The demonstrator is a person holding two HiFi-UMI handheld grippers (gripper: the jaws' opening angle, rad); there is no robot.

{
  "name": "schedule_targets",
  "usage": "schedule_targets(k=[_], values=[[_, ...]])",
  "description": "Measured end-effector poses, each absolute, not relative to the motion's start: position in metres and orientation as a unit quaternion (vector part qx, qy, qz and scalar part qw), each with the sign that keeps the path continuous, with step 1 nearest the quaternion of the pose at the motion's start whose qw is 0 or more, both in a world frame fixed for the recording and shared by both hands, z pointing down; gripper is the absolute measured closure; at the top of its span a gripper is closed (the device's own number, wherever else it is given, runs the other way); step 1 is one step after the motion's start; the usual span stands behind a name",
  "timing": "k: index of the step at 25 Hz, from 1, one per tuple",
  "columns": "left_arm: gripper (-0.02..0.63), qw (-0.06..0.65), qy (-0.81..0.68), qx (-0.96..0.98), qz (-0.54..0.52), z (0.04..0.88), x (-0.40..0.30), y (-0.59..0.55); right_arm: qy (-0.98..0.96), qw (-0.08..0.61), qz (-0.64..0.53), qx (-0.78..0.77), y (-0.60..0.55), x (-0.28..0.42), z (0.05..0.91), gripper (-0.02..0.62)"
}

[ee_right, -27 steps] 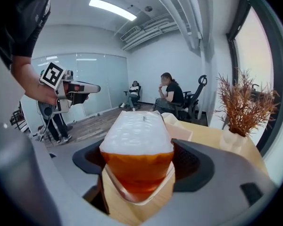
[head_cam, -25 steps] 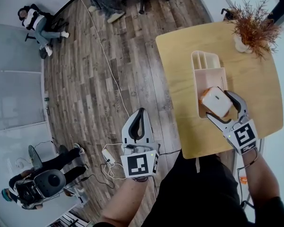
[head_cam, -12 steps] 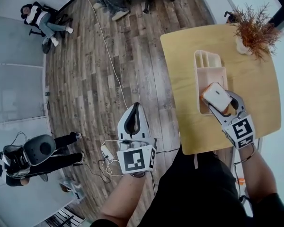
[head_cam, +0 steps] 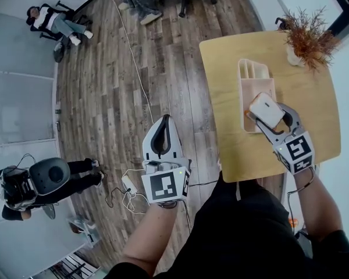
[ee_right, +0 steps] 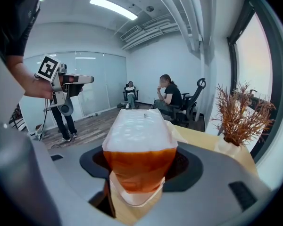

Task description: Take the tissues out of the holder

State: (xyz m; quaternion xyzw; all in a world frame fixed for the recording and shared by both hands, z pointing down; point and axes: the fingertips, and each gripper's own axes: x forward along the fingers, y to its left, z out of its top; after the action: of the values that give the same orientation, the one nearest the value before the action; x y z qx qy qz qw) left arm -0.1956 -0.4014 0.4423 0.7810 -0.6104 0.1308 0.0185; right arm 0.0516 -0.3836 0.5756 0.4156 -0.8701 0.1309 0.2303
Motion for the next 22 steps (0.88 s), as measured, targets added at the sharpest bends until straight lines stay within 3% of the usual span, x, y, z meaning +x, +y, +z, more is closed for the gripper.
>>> schedule_targets(k=[22], values=[[0.601,-0.02,-0.618,0.781,0.084,0.365,-0.211,-0.37,-0.877,0.197,0.081,0.43,-0.369,0.051,0.478,0.311]])
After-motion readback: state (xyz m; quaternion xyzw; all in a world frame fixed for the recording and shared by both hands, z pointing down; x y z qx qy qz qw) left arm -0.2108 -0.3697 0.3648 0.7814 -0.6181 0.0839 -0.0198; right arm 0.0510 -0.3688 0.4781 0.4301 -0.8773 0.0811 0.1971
